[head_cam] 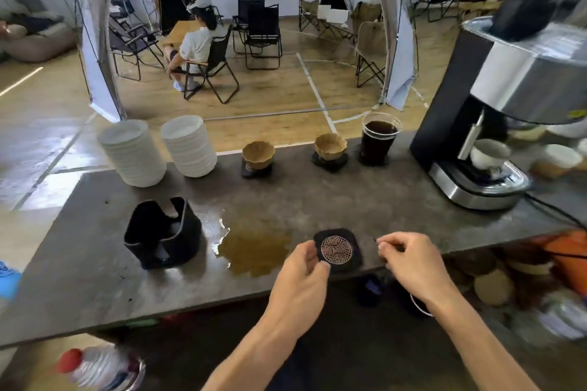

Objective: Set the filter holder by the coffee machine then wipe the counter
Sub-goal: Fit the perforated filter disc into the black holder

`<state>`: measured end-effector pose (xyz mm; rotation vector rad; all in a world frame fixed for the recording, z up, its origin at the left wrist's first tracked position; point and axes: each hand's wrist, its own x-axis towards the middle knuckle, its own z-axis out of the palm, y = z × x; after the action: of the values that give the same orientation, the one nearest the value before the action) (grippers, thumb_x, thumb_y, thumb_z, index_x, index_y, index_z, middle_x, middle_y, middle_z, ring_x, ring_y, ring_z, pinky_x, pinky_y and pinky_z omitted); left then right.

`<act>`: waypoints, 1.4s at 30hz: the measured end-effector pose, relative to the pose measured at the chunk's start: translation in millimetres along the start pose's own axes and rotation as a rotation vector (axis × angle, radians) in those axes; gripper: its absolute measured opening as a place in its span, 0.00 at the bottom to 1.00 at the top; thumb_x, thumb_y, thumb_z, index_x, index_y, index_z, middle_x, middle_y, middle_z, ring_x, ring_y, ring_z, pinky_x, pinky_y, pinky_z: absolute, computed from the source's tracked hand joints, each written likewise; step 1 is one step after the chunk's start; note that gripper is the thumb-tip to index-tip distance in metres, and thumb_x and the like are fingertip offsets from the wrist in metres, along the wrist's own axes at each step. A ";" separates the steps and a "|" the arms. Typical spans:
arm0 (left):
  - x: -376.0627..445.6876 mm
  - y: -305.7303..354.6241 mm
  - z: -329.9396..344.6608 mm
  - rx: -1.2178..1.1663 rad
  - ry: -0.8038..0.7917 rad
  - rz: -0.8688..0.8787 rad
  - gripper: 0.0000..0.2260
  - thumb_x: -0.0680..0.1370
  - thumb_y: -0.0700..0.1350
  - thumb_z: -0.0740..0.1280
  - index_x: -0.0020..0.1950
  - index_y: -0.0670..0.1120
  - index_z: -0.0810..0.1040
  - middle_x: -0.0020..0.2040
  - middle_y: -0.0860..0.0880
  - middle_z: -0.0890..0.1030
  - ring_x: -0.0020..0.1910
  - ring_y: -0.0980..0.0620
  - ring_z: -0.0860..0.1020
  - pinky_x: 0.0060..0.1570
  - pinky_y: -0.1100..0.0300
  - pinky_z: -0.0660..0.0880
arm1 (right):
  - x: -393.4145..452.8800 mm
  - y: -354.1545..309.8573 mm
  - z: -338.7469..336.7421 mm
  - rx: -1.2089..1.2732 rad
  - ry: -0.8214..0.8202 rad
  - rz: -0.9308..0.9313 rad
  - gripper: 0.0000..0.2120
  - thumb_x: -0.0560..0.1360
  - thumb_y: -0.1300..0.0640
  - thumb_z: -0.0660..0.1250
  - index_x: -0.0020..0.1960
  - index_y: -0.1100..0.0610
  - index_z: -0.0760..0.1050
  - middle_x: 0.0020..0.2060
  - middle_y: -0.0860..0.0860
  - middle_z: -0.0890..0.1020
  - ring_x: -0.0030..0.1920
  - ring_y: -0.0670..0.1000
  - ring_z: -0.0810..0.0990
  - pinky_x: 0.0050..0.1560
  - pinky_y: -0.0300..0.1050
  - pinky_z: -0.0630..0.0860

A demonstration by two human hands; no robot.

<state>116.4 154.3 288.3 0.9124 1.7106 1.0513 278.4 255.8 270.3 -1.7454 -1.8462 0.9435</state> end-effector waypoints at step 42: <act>10.1 -17.0 -280.6 -0.251 0.408 -0.061 0.07 0.80 0.41 0.65 0.56 0.46 0.80 0.52 0.46 0.85 0.54 0.51 0.83 0.60 0.54 0.77 | -23.5 -236.8 186.8 0.261 -0.292 -0.137 0.06 0.75 0.57 0.71 0.39 0.55 0.81 0.30 0.49 0.83 0.23 0.44 0.79 0.28 0.36 0.74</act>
<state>-152.4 85.4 334.3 0.5044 1.8626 1.4455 -15.8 203.9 318.1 -1.3664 -1.8858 1.3720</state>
